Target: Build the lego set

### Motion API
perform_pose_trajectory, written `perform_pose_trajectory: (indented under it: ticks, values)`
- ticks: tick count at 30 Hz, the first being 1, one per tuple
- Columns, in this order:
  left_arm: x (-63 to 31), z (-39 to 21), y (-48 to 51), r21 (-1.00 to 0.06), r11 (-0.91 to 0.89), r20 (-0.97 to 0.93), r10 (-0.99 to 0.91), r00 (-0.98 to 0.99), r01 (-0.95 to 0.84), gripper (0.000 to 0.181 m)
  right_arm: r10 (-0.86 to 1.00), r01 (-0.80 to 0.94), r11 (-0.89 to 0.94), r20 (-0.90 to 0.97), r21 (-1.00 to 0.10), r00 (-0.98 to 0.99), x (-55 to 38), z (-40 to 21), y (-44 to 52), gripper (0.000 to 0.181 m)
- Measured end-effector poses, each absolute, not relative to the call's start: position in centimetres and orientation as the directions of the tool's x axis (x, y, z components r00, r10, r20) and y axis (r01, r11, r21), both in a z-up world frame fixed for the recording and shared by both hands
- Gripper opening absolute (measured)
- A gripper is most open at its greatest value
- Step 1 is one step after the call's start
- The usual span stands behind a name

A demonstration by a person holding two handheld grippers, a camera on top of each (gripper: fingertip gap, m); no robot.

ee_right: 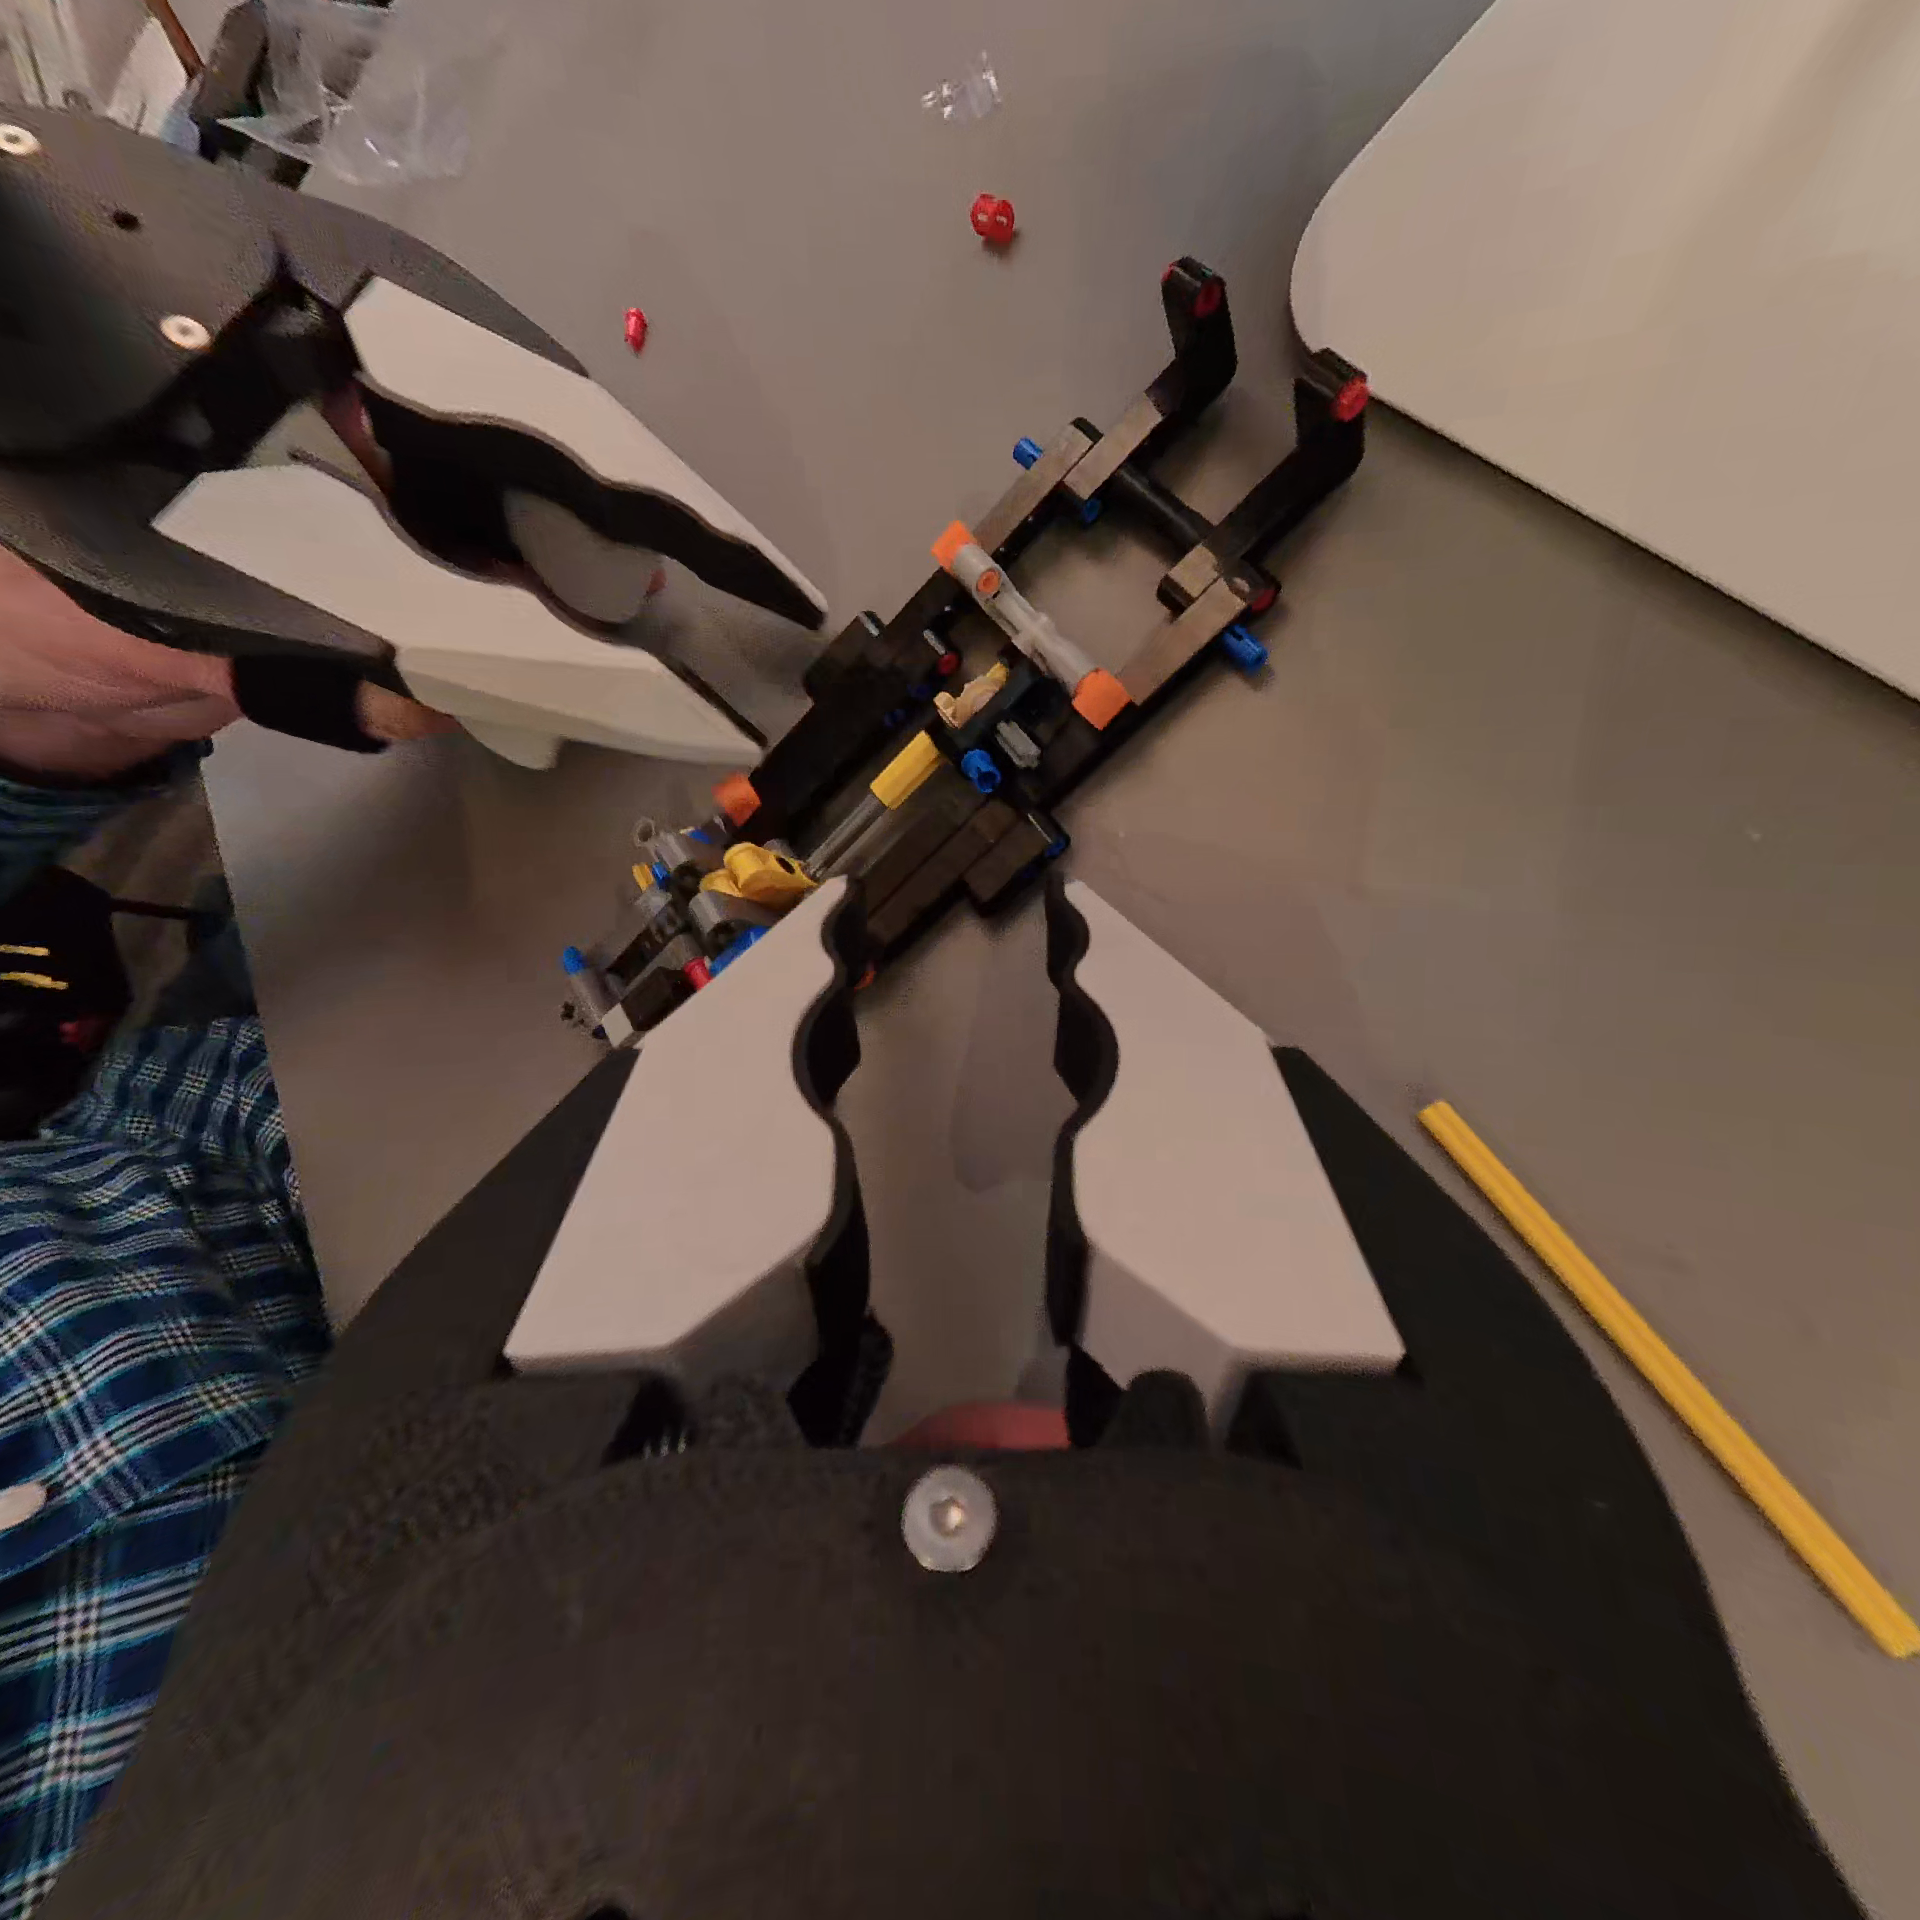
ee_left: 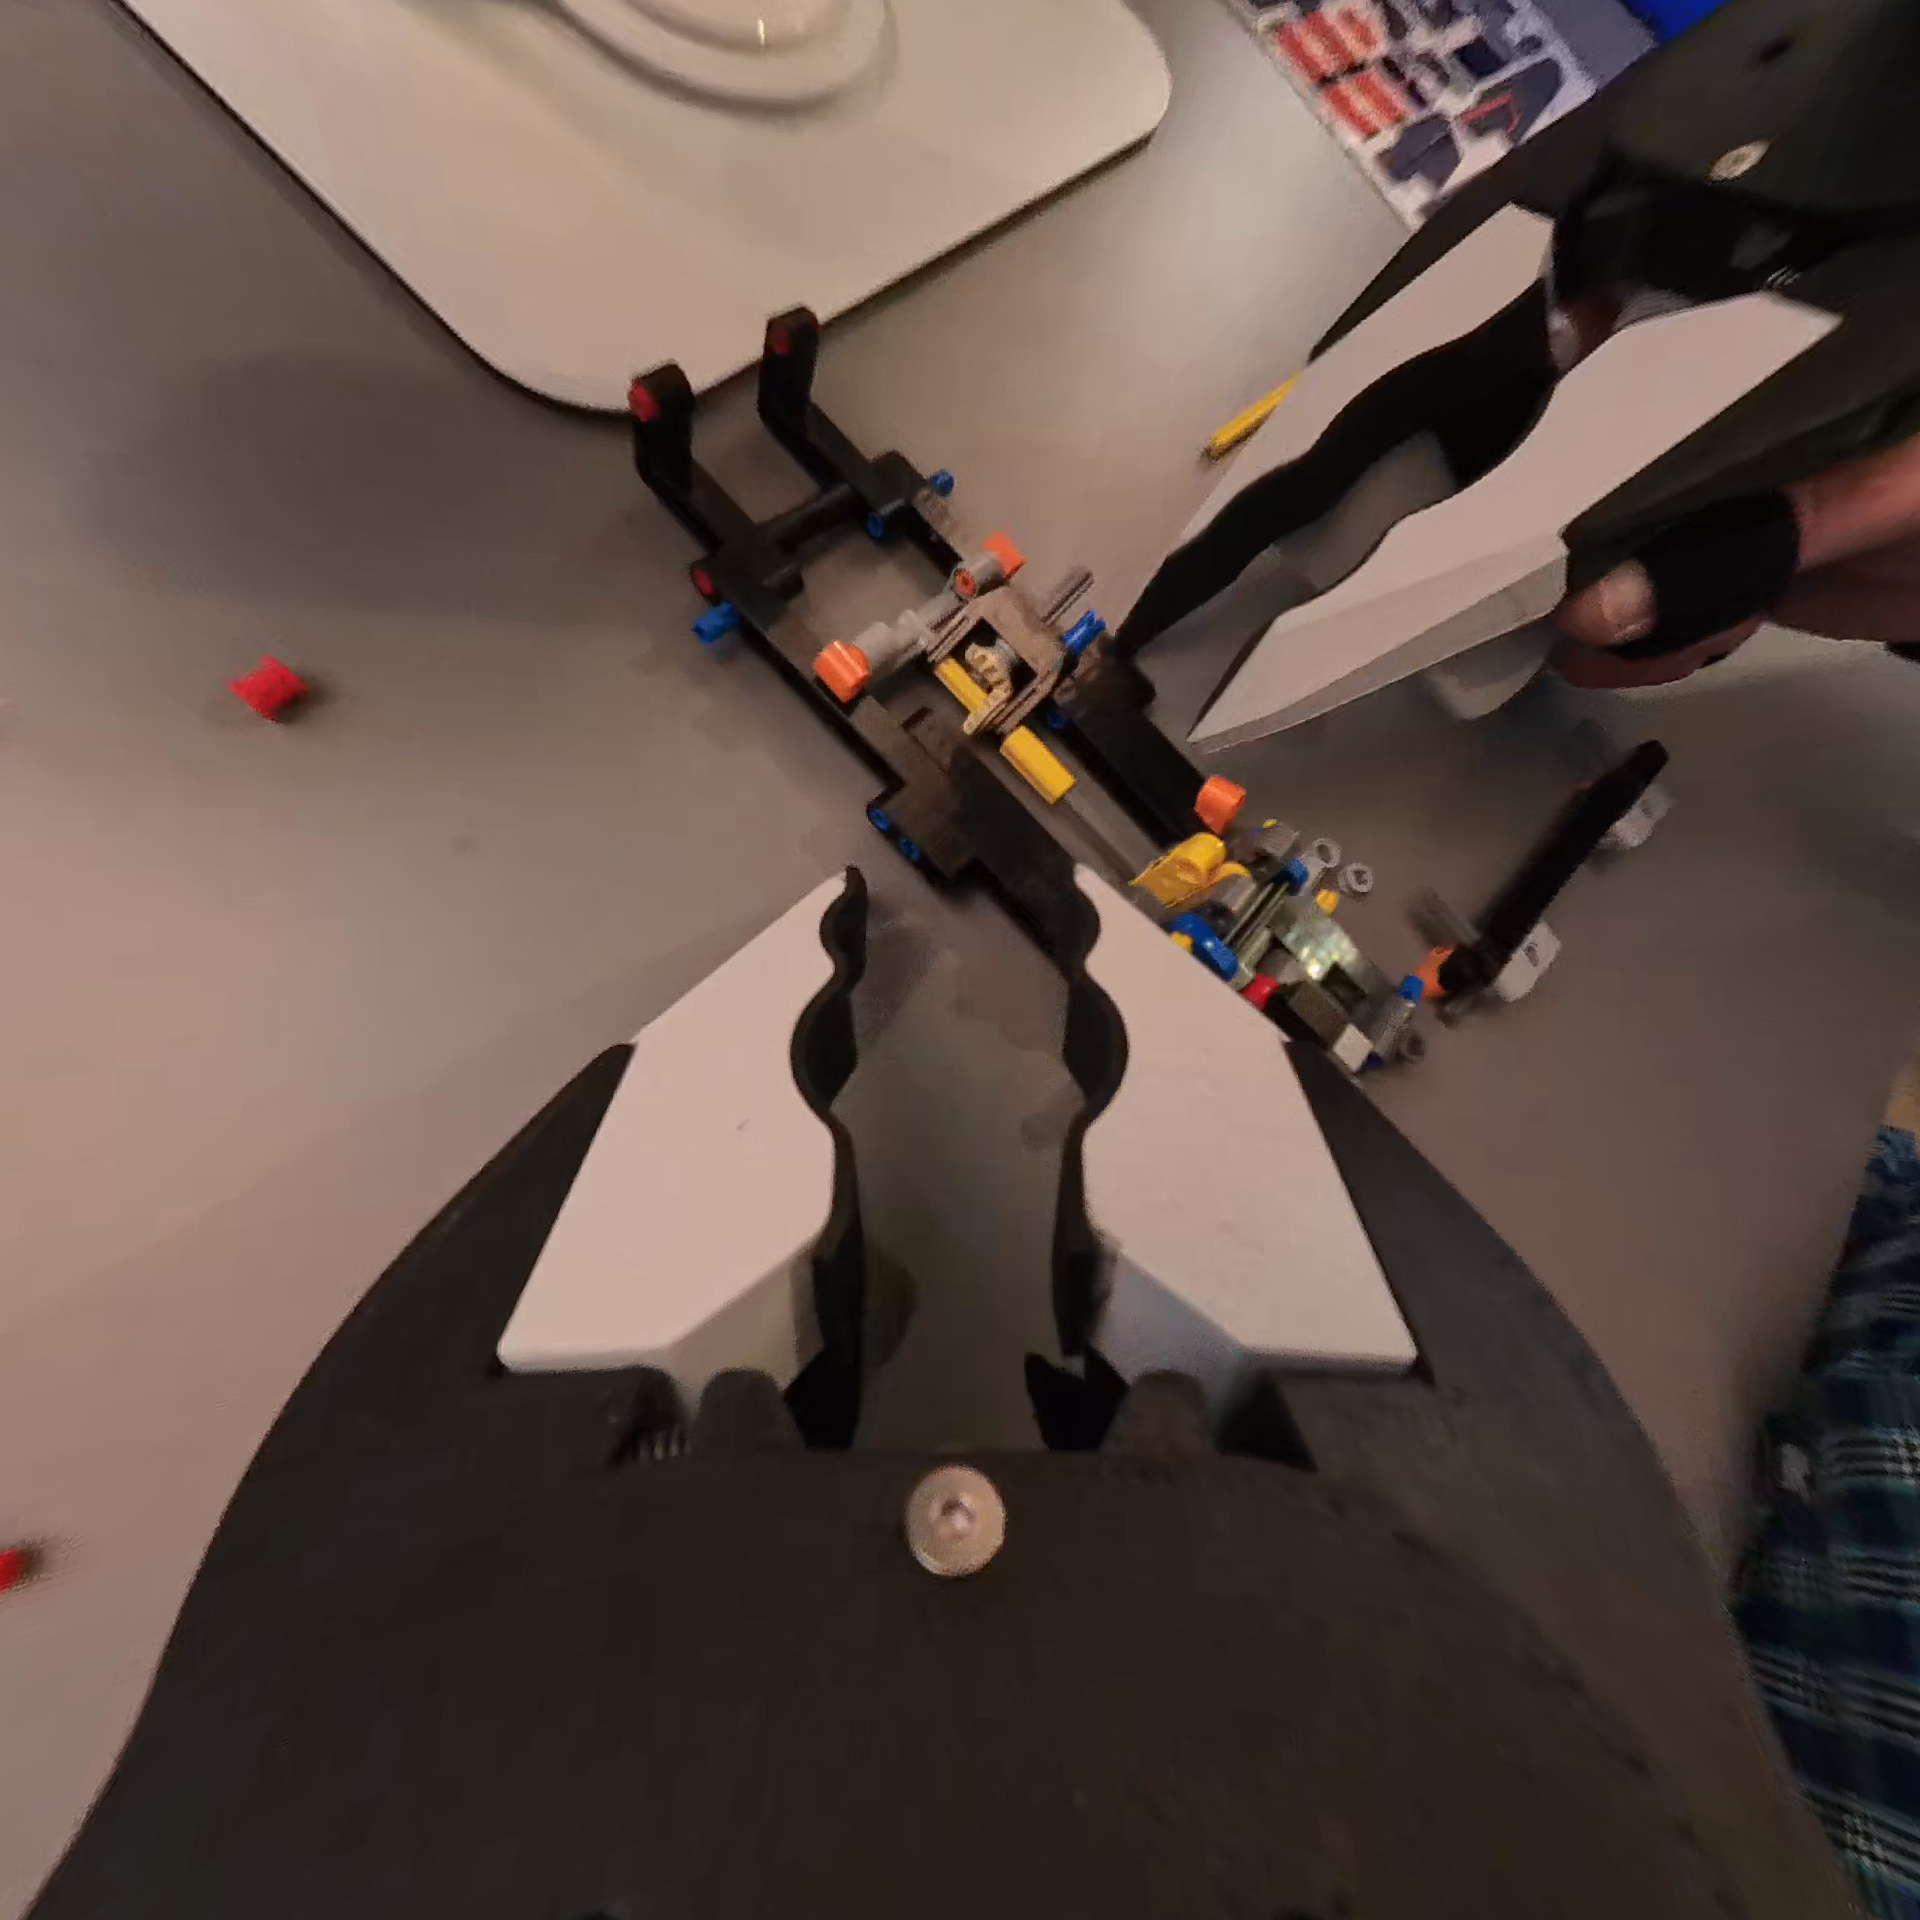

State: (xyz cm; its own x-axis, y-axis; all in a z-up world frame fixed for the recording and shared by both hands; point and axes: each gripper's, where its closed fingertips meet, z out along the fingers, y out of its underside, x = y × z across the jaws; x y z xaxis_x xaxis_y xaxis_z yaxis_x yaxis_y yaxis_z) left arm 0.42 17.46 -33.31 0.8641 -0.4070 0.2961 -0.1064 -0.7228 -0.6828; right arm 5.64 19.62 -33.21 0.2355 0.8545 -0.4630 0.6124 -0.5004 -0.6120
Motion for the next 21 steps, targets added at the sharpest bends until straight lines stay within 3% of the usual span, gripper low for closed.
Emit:
perform_pose_trajectory:
  ticks: [8,12,17,18,21]
  values:
    - [0.9,-33.4,18.3,-0.653,-0.757,0.397,-0.340,0.852,0.002,0.026,0.857,0.608,-0.497,-0.460,-0.619,0.233,5.3,-33.6,20.1,0.012]
    - [1.1,-31.5,18.6,-0.680,-0.718,0.510,-0.317,0.800,0.150,0.015,0.849,0.595,-0.510,-0.475,-0.621,0.232,5.5,-33.5,20.2,0.013]
    - [1.7,-29.4,19.2,-0.625,-0.701,0.703,-0.315,0.638,0.343,0.024,0.841,0.584,-0.521,-0.494,-0.623,0.223,5.6,-33.3,20.4,0.014]
    - [2.0,-28.8,19.3,-0.590,-0.707,0.758,-0.317,0.570,0.391,0.023,0.838,0.583,-0.523,-0.501,-0.622,0.217,5.6,-33.3,20.3,0.006]
    - [3.3,-29.4,19.2,-0.574,-0.741,0.758,-0.321,0.568,0.347,0.029,0.851,0.593,-0.499,-0.486,-0.632,0.198,5.4,-33.2,20.0,0.005]
